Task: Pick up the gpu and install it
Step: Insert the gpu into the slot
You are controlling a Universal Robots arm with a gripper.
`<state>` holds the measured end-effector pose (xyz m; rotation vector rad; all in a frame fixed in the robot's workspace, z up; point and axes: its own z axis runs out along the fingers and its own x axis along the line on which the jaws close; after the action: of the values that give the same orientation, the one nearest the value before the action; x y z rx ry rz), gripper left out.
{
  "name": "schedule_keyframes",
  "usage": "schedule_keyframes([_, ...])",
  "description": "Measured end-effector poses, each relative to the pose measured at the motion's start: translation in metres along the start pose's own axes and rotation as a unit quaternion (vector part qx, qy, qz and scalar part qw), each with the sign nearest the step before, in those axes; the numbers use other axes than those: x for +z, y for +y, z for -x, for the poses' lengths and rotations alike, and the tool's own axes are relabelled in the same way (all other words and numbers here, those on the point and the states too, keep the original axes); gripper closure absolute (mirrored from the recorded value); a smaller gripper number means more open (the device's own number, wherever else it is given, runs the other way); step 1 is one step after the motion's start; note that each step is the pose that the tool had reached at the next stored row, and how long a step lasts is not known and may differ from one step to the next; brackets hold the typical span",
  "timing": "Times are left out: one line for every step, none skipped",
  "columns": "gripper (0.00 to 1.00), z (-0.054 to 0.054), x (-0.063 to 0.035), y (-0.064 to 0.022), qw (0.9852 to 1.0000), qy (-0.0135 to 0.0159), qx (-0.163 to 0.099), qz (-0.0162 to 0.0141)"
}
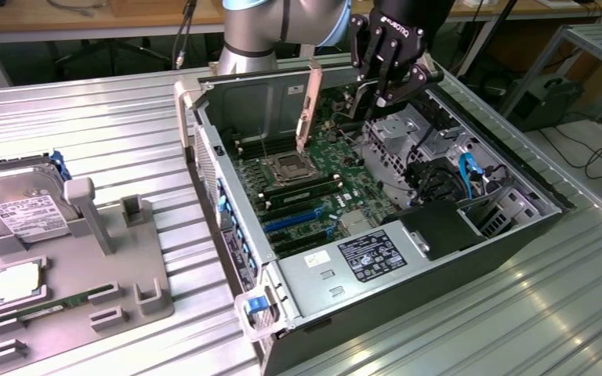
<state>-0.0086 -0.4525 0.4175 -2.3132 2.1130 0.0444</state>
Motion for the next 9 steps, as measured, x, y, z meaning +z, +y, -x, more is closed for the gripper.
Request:
schedule_keyframes([0.72,0.0,0.0,0.0,1.0,0.0,0.0,0.0])
schedule_keyframes([0.72,0.0,0.0,0.0,1.0,0.0,0.0,0.0])
schedule_keyframes([0.72,0.0,0.0001,0.0,1.0,0.0,0.0,0.0])
schedule_keyframes([0.72,0.0,0.0006,0.0,1.0,-0.0001,0.0,0.0])
schedule_keyframes([0.72,0.0,0.001,0.0,1.0,-0.0001,0.0,0.0])
schedule_keyframes([0.72,0.0,0.0014,0.0,1.0,0.0,0.0,0.0])
schedule_keyframes([0.72,0.0,0.002,0.0,1.0,0.0,0.0,0.0])
schedule_keyframes([0.72,-0.0001,0.0026,0.0,1.0,0.0,0.0,0.0])
schedule_keyframes([0.72,-0.0001,0.0031,0.0,1.0,0.0,0.0,0.0])
